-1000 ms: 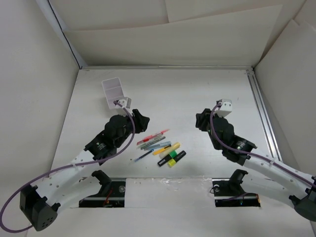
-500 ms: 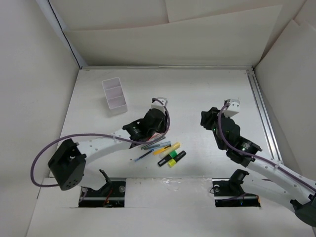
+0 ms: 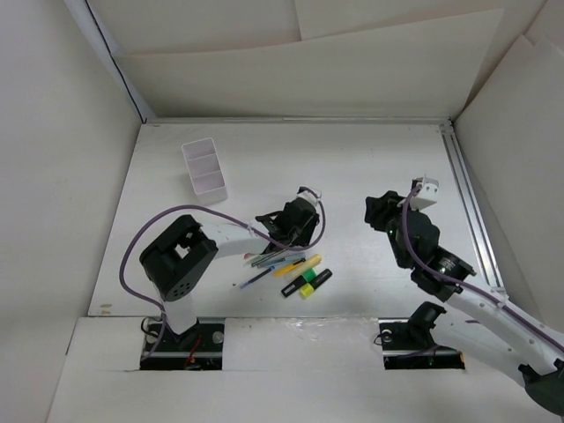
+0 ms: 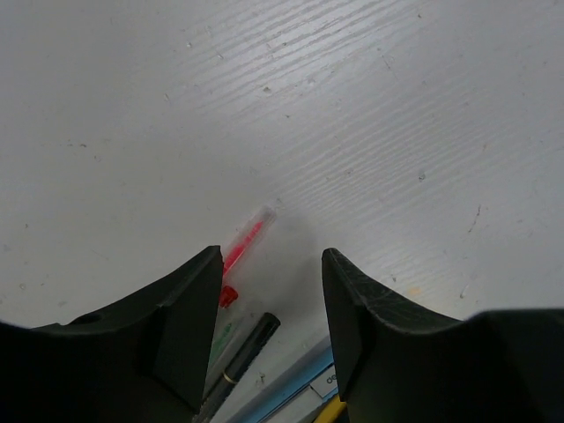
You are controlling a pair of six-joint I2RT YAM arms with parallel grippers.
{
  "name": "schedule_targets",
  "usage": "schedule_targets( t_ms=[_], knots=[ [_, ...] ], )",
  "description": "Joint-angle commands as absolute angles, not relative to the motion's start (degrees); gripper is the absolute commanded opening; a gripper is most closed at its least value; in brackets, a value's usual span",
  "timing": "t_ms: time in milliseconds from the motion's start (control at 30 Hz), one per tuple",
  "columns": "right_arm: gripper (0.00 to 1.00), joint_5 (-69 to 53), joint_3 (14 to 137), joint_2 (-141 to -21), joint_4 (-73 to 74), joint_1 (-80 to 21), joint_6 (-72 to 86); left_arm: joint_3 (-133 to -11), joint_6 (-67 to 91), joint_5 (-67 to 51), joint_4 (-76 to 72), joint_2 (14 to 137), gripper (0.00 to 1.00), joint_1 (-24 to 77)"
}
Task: Sort the stationery into containers
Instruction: Pick up the stationery from the center of the board.
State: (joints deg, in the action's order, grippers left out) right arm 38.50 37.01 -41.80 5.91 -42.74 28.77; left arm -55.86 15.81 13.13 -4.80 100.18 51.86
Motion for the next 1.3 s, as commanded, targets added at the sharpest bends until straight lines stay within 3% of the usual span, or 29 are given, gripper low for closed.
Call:
schedule_targets(
  t_ms=[0,567,733,933,1067,1267],
  knots=[
    [0.47,37.27,36.65,-40.87,5.10,-42.36,29.97,-57.75,13.89,11.25,-7.81,99.23,0.45,51.42],
    [0.47,35.68,36.65,-41.48,5.10,-42.36,29.97,-57.04,11.16,10.90,-6.94,102.04,0.38,49.66],
    [0.47,35.68,36.65,-41.48,5.10,-42.36,29.97,-57.04,10.63,11.43,-6.33,103.27,0.23,49.66],
    [0.47,35.68,36.65,-41.48,5.10,-42.36,29.97,-57.04,10.63,14.93,-6.33,104.32,0.18,49.66],
    [0.47,35.68,36.65,-41.48,5.10,-42.36,29.97,-57.56,10.11,18.01,-5.71,104.33,0.01,49.66],
    [0.47,35.16,36.65,-41.48,5.10,-42.36,29.97,-58.18,10.11,24.07,-5.19,103.19,0.00,49.66]
  ],
)
